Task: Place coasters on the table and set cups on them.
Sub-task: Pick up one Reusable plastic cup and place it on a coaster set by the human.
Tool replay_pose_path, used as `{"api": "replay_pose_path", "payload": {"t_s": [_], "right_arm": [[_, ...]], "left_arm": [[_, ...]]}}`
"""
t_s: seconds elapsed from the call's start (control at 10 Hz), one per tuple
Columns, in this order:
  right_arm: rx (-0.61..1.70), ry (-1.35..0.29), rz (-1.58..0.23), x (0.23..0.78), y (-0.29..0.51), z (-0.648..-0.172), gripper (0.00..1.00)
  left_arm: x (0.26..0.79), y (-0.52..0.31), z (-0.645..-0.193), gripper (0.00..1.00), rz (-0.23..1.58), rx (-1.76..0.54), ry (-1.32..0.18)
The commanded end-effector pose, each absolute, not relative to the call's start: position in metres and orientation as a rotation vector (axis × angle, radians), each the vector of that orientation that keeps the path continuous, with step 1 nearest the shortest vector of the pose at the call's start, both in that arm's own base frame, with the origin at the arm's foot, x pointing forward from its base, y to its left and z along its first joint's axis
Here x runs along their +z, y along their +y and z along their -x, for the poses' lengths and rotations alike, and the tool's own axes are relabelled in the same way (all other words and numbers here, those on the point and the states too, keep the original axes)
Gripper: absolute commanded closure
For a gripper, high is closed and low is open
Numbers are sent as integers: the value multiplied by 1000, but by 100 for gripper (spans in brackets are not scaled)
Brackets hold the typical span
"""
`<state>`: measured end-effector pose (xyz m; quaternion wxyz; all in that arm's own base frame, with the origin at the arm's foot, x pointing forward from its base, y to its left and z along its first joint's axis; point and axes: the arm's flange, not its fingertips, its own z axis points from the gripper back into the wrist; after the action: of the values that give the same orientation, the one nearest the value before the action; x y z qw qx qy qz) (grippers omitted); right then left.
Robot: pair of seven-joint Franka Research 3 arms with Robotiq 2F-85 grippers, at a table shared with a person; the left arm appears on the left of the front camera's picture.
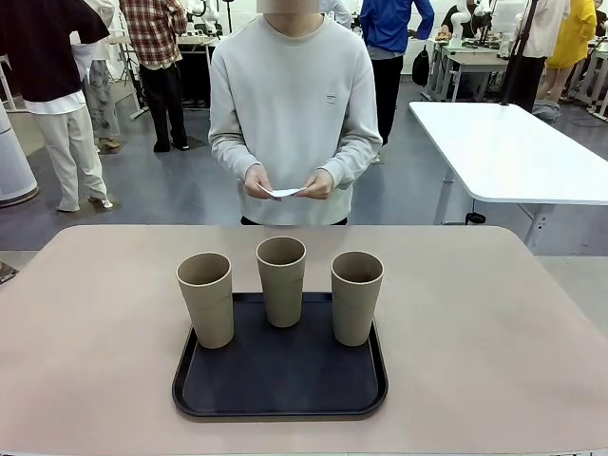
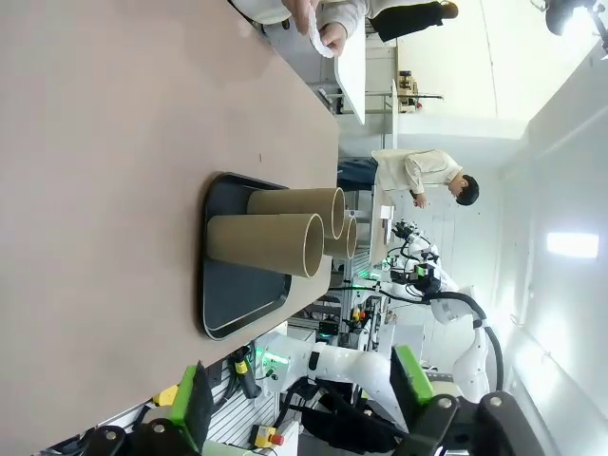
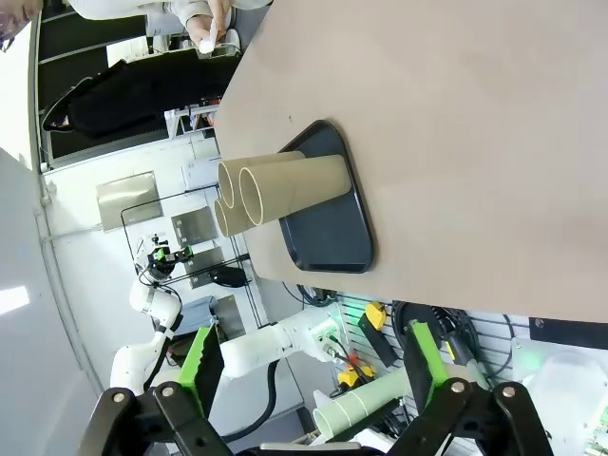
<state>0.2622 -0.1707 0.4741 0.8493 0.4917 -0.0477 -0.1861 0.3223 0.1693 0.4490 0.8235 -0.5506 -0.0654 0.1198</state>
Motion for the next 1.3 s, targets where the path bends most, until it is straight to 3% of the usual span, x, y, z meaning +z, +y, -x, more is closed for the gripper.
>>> {"api": "replay_pose_path", "payload": {"t_s": [0.0,1.2], "right_arm": [[-389,-98,-1049,474,-170,-263,0],[-389,-98,-1049,474,-170,-263,0]], "left_arm": [[450,170,-322,0,1188,255,-143],[450,170,-322,0,1188,255,-143]]}}
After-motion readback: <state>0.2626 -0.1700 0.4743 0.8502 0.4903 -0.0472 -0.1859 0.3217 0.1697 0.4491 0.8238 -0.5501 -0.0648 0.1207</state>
